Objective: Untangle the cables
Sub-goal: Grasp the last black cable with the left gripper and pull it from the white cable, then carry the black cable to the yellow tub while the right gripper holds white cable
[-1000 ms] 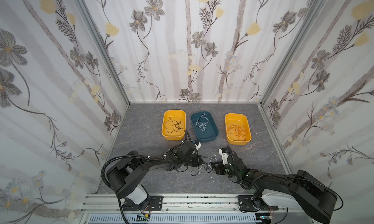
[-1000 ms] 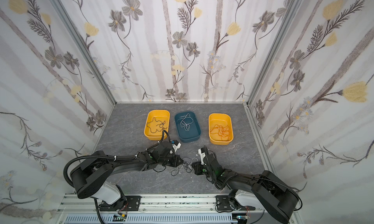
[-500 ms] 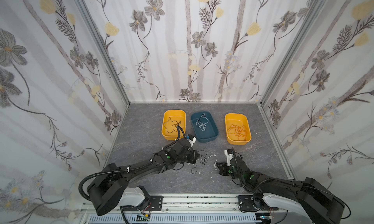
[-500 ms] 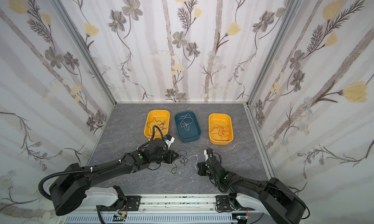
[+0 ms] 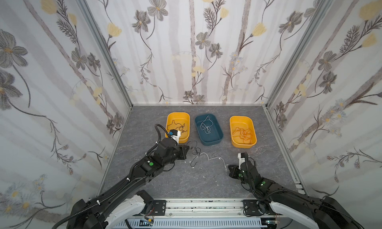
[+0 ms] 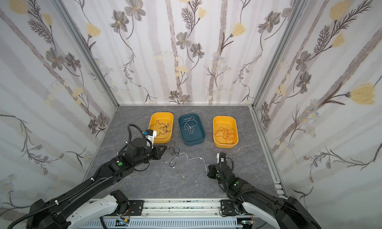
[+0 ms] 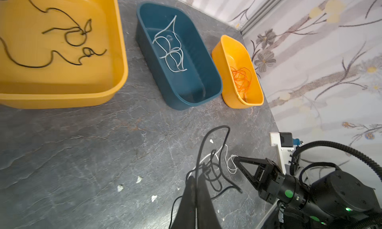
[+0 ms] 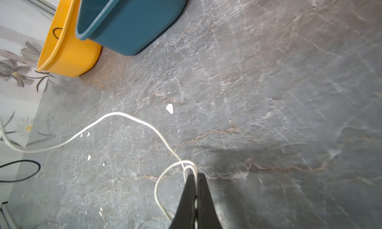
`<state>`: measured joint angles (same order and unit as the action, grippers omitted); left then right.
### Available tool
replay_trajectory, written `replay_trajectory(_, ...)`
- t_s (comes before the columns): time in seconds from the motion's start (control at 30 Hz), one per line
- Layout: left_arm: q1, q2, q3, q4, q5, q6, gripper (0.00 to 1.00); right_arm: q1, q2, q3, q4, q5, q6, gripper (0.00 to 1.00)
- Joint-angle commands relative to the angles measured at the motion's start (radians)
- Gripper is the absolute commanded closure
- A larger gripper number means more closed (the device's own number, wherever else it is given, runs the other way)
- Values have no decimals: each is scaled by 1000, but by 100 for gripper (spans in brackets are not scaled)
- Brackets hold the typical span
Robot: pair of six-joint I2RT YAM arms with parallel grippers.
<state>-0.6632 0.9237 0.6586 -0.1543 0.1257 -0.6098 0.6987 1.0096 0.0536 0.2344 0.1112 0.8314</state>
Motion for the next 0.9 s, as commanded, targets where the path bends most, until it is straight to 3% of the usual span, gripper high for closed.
replay_trajectory(0.0, 34, -40, 16, -60, -47, -10, 100, -27, -44, -9, -32, 20, 38, 100)
replay_trajectory(0.27, 123, -80, 90, -169, -108, 7, 100, -92, -168, -48, -75, 25, 89, 100)
replay_trajectory(0.53, 213, -50, 194, -270, -181, 37, 100, -126, -198, -60, -81, 24, 124, 100)
replay_trajectory(0.87, 256, 69, 288, -212, -134, 85, 100, -129, -193, -51, -47, -44, 82, 100)
